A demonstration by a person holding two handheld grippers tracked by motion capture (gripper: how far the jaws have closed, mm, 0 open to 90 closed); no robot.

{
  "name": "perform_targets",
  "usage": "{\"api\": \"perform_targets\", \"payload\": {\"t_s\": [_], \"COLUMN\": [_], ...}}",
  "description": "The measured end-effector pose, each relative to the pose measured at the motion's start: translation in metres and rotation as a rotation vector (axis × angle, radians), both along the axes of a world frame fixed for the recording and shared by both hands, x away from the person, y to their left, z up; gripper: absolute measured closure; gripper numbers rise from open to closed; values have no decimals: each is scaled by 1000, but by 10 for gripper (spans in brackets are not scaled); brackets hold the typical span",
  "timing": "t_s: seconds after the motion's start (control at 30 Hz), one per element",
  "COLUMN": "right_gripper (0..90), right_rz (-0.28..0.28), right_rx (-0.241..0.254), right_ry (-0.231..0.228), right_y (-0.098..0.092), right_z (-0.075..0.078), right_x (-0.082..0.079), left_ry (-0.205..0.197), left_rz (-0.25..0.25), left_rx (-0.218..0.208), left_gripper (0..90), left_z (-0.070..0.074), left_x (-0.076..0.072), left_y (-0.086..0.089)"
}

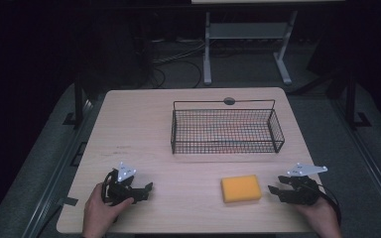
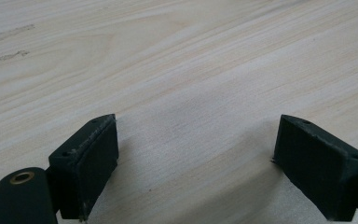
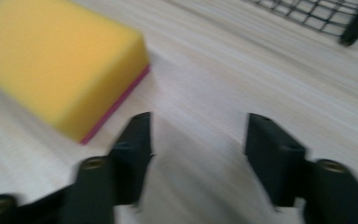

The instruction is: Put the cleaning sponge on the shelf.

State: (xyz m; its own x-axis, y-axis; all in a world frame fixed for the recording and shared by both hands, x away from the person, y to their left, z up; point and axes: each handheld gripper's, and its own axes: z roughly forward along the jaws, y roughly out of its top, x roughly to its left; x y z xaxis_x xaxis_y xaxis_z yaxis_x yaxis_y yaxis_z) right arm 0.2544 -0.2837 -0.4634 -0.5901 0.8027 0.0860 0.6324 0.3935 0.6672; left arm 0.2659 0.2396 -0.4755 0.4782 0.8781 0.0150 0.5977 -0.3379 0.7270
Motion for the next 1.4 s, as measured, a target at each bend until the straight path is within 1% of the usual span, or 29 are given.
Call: {"api": "perform_targets", "payload": {"t_s": [0.1,0.13,0.17,0.2,0.23,0.27,0.3,0.47,0.57,0.6,0.8,1.0,1.23,1.4], "right_gripper": [660,778,778,874,896,896,897,898,898,898,898,897,897,898], "right_rz": [25,48,48,64,65,73,81,109,127,135,164,195,219,214], "right_rx": [8,12,12,17,20,28,37,34,36,39,50,48,50,51], "right_ry": [25,31,31,31,35,34,44,54,52,46,56,68,76,74], "right_y": [1,1,1,2,2,2,3,5,9,10,18,27,33,33], "right_z": [2,4,4,7,8,9,11,14,15,15,15,14,12,10], "right_x": [-2,-4,-4,-6,-7,-8,-9,-14,-17,-18,-25,-32,-32,-29], "left_ry": [0,0,0,0,0,0,0,0,0,0,-1,0,0,-1], "left_rz": [0,0,0,0,0,0,0,0,0,0,1,1,1,0], "left_rx": [0,0,0,-1,0,0,0,0,0,0,-1,-1,-1,0], "left_gripper": [128,128,127,127,128,128,128,128,128,128,128,129,128,129], "left_z": [0,0,0,0,0,0,0,0,0,0,0,0,0,0], "left_x": [0,0,0,0,0,0,0,0,0,0,0,0,0,0], "left_y": [0,0,0,0,0,0,0,0,0,0,0,0,0,0]}}
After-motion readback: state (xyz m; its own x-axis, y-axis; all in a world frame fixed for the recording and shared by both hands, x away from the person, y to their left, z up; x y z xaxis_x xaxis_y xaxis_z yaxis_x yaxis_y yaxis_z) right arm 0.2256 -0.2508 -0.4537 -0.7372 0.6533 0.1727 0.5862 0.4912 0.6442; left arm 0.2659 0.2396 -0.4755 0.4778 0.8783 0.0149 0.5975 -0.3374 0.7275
